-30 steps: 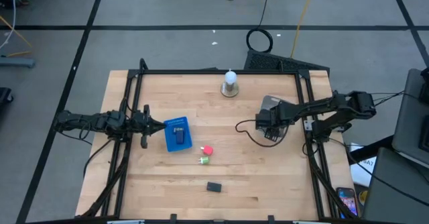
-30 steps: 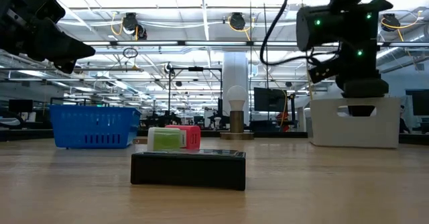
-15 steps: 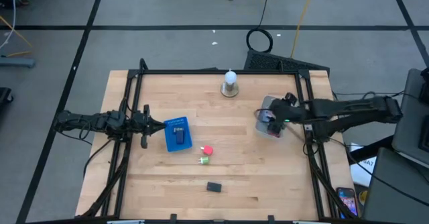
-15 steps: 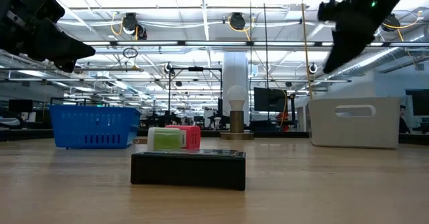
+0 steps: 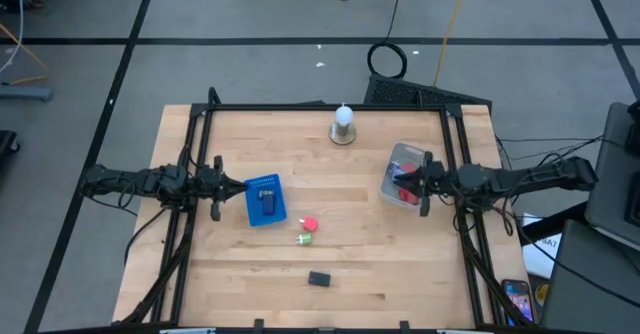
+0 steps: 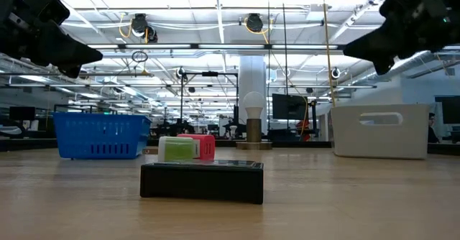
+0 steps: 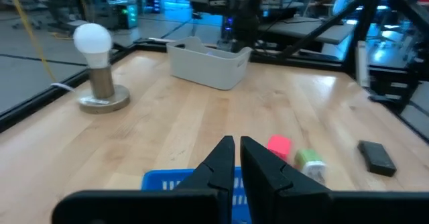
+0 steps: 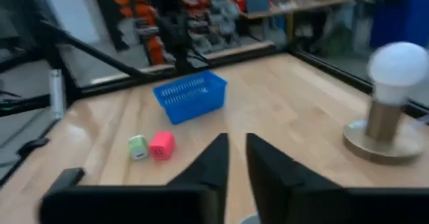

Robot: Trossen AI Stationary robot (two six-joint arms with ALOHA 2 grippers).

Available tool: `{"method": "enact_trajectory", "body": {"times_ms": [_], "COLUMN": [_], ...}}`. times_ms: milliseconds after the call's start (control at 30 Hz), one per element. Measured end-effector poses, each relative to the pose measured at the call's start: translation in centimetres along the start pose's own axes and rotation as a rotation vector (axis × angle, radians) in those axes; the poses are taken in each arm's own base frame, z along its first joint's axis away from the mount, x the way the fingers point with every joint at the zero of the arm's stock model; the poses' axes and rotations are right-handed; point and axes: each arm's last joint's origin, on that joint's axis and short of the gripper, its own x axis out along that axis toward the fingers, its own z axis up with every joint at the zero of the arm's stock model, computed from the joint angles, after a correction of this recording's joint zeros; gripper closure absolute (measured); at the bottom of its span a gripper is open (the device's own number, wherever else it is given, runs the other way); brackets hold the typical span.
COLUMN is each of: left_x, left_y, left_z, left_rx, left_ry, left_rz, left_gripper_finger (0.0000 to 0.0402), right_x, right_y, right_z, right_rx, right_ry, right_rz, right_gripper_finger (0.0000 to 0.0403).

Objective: Pick & Place Office items
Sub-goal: Put the pink charger adapter into the gray bin

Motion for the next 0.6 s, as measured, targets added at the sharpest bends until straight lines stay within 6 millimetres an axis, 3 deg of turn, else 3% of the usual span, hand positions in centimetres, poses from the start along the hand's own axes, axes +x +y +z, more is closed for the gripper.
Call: {"method": "enact_trajectory", "body": {"times_ms": [133, 333, 600], "left_x": [0.0, -0.2, -0.3], "left_y": [0.4, 0.6, 0.5], "left_z": [0.0, 0.5, 1.8], "left_rx": [-0.01, 0.014, 0.123], "left_ry": [-0.009, -0.009, -0.117], "left_rz": [0.105, 0.105, 0.101], "left_gripper_finger": [0.0376, 0.0376, 0.0376], "right_x": [0.0, -0.1, -0.4], "right_y": [-0.5, -0.5, 0.0], "right_z": [-1.5, -1.1, -0.7], "right_rx": [-0.023, -0.072, -0.207], "right_ry": [-0.041, -0.15, -0.268], "right_rz": [0.033, 0.048, 0.199], "right_gripper_finger": [0.0398, 0.038, 0.0397]}}
